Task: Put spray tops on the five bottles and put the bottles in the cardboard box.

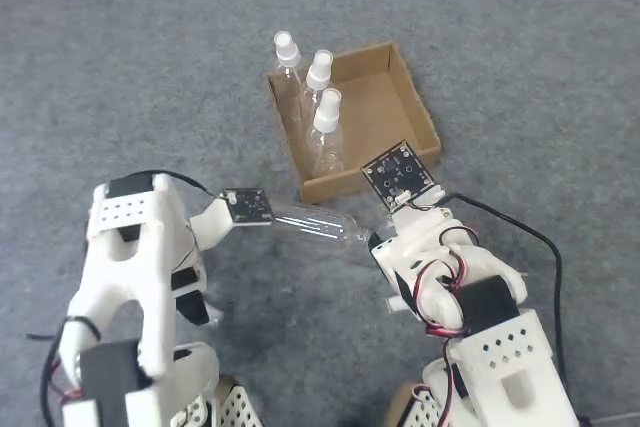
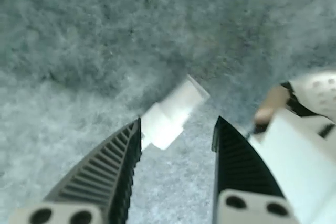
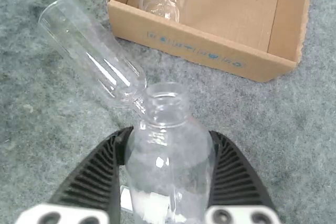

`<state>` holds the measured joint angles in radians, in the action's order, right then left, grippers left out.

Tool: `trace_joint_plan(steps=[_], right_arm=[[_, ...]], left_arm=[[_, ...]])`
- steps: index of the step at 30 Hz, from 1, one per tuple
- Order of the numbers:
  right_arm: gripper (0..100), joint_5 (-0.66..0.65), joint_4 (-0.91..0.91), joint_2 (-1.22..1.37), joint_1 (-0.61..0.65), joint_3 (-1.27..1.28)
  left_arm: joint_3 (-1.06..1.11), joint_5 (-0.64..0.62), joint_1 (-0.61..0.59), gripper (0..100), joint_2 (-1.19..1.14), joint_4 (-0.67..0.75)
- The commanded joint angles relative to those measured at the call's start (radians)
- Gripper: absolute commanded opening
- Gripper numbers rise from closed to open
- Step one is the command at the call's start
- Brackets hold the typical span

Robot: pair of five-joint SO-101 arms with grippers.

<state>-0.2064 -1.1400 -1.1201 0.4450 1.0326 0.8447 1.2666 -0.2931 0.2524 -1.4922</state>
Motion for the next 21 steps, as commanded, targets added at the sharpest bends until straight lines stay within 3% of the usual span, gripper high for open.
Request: trace_joint_plan(steps=[1,14,21], right_arm=[[6.6,-0.034,0.01,-0.03,-0.004,-0.008],[6.6,-0.035,0.01,-0.028,-0.004,-0.008],[6.6,-0.035,0.01,-0.028,-0.004,-0.008]], left_arm=[[0.039,0.002,0.003,21,-0.031,0.138],[0.051,-0.199,0.005,21,-0.044,0.293],[0.053,-0.215,0.005,20,-0.044,0.299]])
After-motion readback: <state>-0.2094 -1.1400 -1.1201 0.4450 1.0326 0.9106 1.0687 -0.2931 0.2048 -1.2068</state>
